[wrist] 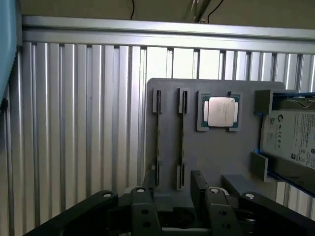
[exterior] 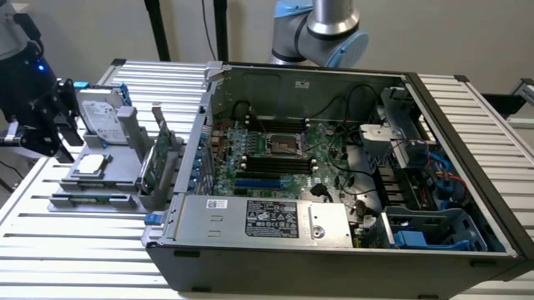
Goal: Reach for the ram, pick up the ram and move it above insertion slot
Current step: 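Pick up the ram and move it above insertion slot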
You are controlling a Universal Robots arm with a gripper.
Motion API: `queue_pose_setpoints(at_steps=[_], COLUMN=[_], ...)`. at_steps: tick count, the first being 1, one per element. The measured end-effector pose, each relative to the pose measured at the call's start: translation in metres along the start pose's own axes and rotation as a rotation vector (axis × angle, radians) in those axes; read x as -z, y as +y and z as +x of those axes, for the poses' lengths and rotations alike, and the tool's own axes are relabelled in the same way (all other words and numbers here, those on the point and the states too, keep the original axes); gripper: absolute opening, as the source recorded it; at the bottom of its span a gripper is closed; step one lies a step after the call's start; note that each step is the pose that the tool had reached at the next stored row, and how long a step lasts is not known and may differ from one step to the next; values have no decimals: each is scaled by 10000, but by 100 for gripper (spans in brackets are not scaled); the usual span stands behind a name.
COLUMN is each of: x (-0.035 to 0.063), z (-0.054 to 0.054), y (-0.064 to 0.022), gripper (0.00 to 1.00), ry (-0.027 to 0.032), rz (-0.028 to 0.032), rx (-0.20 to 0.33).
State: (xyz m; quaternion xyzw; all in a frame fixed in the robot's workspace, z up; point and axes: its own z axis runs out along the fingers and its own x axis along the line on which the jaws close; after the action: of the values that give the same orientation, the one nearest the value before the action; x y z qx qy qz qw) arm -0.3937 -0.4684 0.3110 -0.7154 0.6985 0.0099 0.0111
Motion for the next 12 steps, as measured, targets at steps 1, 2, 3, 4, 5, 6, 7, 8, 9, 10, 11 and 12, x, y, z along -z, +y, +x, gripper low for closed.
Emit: queue_pose_setpoints(at_steps=[1,2,3,4,5,6,7,8,9,10,11,12], x=[-18,-37,-55,-73,-91,-109,-127,-146,-164,-183,-200,-218], z=[0,1,2,3,4,5,6,7,9,12,15,18], y=[4,11,17,21,23,24,25,26,26,26,26,26], gripper=[42,42,42,42,42,42,42,42,42,42,42,42], ry=[0,0,0,0,0,1,0,0,0,0,1,0], rz=[1,1,1,1,1,0,0,1,0,1,0,1], rx=[-10,-12,-12,-12,-11,-10,-10,-12,-13,-13,-12,-11])
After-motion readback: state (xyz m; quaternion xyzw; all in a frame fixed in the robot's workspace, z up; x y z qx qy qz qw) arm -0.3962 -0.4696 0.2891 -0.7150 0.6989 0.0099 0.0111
